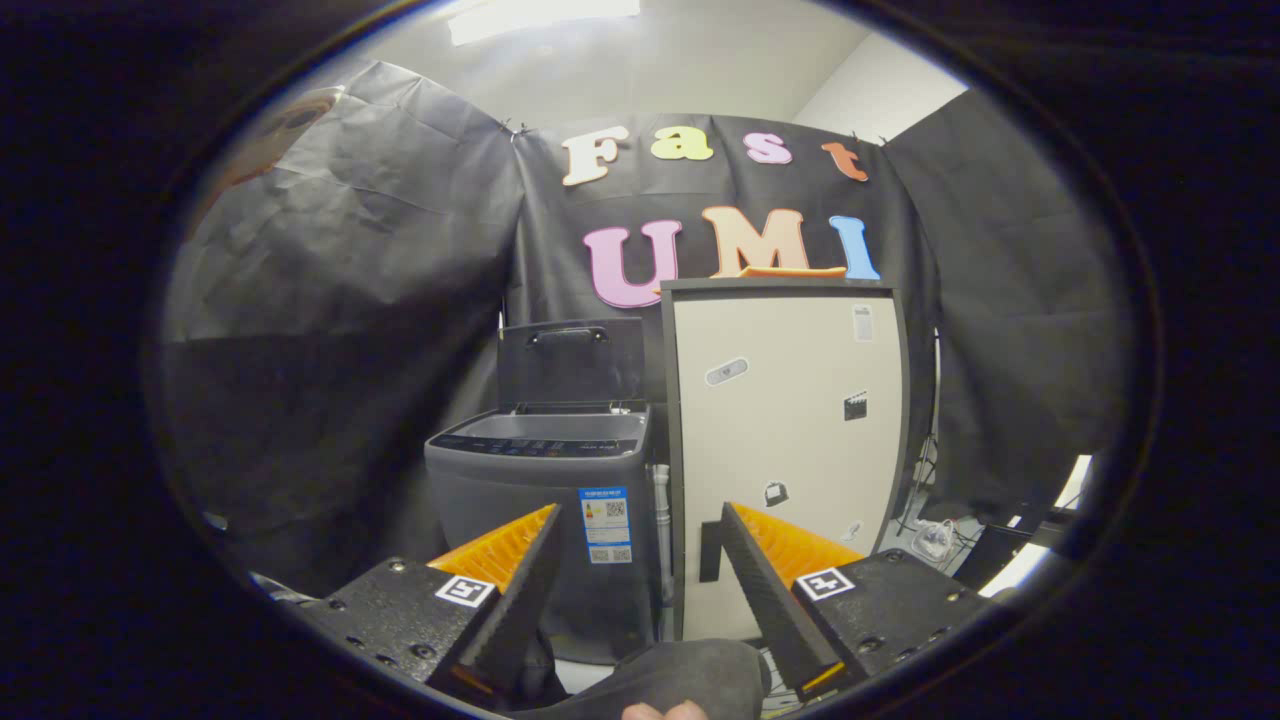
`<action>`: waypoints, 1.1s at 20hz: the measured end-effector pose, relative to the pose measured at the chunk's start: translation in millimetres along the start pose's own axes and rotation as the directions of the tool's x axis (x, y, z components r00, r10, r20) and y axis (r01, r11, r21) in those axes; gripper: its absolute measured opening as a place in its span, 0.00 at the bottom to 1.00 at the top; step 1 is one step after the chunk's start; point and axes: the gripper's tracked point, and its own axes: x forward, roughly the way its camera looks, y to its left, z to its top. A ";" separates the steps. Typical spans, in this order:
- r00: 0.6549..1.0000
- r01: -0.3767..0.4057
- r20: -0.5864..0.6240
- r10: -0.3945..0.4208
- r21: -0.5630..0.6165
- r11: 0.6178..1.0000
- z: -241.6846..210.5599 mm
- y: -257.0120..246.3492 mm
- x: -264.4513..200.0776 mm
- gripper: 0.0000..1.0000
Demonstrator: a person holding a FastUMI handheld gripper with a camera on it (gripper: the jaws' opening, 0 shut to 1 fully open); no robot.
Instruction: Put the clothes into the washing machine and then close the washing machine lid.
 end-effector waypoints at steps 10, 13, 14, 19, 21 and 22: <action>1.000 -0.015 -0.002 0.015 0.039 0.999 -0.7 6.5 1.3 0.94; 1.000 -0.013 0.000 0.013 0.039 0.999 1.4 5.2 3.7 0.94; 1.000 -0.010 0.002 0.010 0.038 0.999 2.8 4.2 5.3 0.94; 1.000 0.001 0.005 -0.002 0.075 0.997 9.8 -0.4 16.4 0.94; 1.000 0.008 -0.001 -0.008 0.076 0.997 14.0 -3.7 23.5 0.94; 1.000 0.012 -0.001 -0.012 0.072 0.997 17.6 -5.6 27.3 0.94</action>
